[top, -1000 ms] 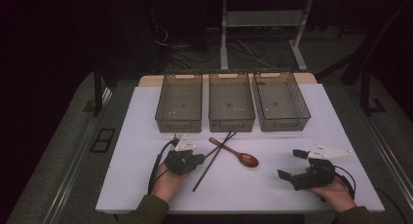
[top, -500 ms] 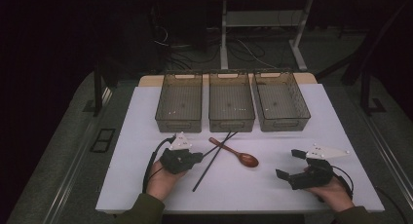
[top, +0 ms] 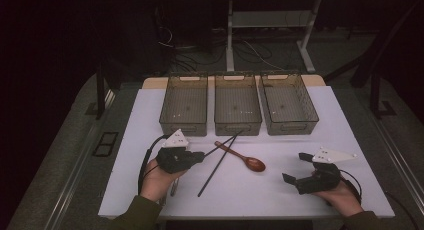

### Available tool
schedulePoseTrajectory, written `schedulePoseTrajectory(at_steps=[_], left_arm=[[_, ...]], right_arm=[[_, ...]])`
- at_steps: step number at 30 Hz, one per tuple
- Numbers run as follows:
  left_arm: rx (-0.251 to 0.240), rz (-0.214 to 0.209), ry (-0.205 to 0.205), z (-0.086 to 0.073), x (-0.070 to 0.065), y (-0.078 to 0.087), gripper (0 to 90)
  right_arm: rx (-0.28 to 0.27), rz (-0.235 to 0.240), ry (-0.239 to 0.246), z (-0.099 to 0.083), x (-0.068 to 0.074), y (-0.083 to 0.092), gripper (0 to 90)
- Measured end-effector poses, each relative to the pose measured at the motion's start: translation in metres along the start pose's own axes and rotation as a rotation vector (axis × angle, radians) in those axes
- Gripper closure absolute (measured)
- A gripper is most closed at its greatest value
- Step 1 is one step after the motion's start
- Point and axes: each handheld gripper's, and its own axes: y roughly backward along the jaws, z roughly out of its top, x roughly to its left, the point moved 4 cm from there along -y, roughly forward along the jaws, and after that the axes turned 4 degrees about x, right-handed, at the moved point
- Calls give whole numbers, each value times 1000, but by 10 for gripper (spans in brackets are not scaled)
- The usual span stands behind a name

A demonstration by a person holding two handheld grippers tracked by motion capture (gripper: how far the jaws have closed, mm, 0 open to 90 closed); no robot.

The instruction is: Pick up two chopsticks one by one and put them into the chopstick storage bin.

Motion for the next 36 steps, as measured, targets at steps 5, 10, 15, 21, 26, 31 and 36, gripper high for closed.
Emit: schedulePoseTrajectory(at_steps=[5,10,15,21,26,31,36], left_arm=[[5,-3,-7,1,3,3,849],[2,-2,-19,6,7,5,849],[-21,15,-15,15,15,10,849],[-52,33,12,25,34,15,849],[-56,49,21,35,47,17,850],[-48,63,10,42,53,16,849],[-47,86,6,56,63,17,849]], right_arm=[[10,0,9,0,-3,-1,1],[8,0,12,-1,-3,0,1],[11,0,12,-2,-2,0,1],[13,-2,7,-2,-3,1,1],[9,-6,2,-3,-4,2,1],[11,-6,5,-3,-4,2,1],[17,-3,-3,-4,-3,3,1]])
